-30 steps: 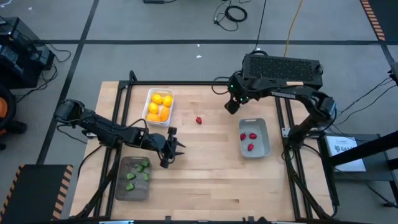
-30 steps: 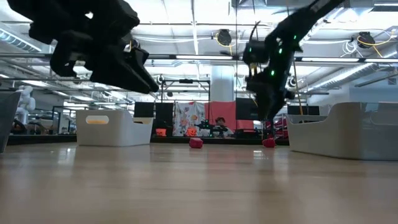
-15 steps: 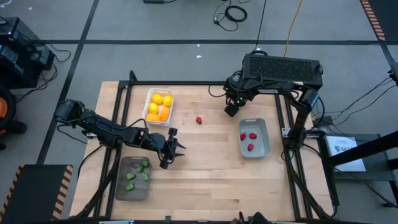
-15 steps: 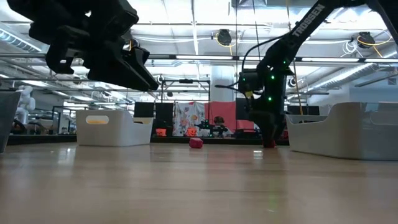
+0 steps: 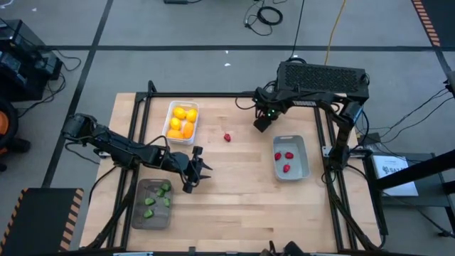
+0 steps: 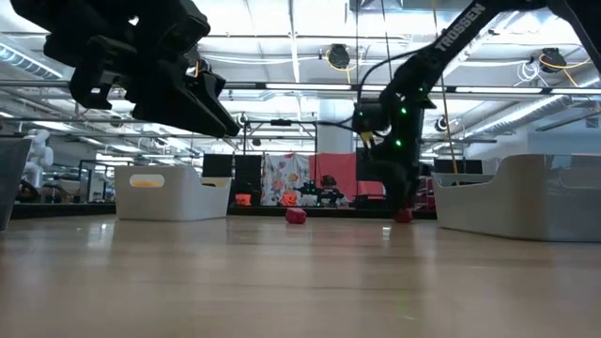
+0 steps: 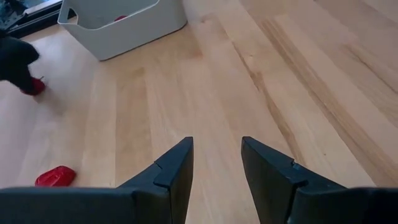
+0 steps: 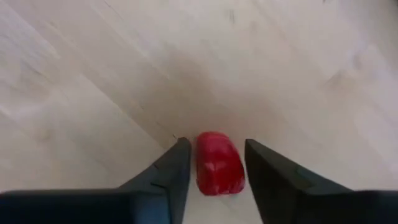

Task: Sort produce into baskets
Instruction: Put the right red chili pepper into the gray bin

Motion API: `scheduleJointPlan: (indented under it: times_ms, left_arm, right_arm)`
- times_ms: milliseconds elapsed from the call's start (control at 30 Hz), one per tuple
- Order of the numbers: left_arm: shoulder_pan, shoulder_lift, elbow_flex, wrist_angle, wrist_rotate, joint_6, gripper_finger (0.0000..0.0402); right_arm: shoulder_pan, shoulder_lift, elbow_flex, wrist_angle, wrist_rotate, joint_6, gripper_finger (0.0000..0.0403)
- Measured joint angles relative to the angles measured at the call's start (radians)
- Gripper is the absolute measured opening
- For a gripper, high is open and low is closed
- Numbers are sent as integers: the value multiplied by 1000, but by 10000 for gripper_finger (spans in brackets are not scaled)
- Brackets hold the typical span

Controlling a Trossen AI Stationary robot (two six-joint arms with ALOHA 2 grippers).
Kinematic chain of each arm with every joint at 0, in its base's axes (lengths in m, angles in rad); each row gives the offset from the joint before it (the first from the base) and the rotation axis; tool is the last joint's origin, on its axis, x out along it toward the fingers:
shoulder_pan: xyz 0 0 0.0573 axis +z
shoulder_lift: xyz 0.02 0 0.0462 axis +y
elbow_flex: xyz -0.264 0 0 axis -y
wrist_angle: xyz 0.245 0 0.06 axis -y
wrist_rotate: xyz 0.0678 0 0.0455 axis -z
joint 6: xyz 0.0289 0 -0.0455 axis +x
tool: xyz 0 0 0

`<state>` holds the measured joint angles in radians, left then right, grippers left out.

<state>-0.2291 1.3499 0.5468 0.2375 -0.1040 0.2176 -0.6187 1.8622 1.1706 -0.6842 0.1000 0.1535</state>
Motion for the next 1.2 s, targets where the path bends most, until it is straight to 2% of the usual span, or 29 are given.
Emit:
scheduleJointPlan:
  times_ms: [300,500,600,667,767,1000,1200]
  left_arm:
    - [0,0,0,-5,0,-1,144]
    - [0,0,0,-11,0,-2,144]
    - [0,0,0,-13,10,-8,144]
    - [0,0,0,-15,24,-21,144]
    - [0,0,0,-15,26,-22,144]
    - [0,0,0,-15,26,-22,144]
    - [0,0,0,-18,26,-23,144]
  right_arm:
    - [55,-2,161,-172,-2,0,61]
    - [99,-4,196,-205,64,-8,47]
    - [87,8,197,-200,68,16,67]
    - [62,21,196,-207,20,41,88]
    - [28,38,196,-211,-41,65,129]
    - [-5,53,196,-220,-42,97,229]
    - [-4,53,147,-208,-25,126,257]
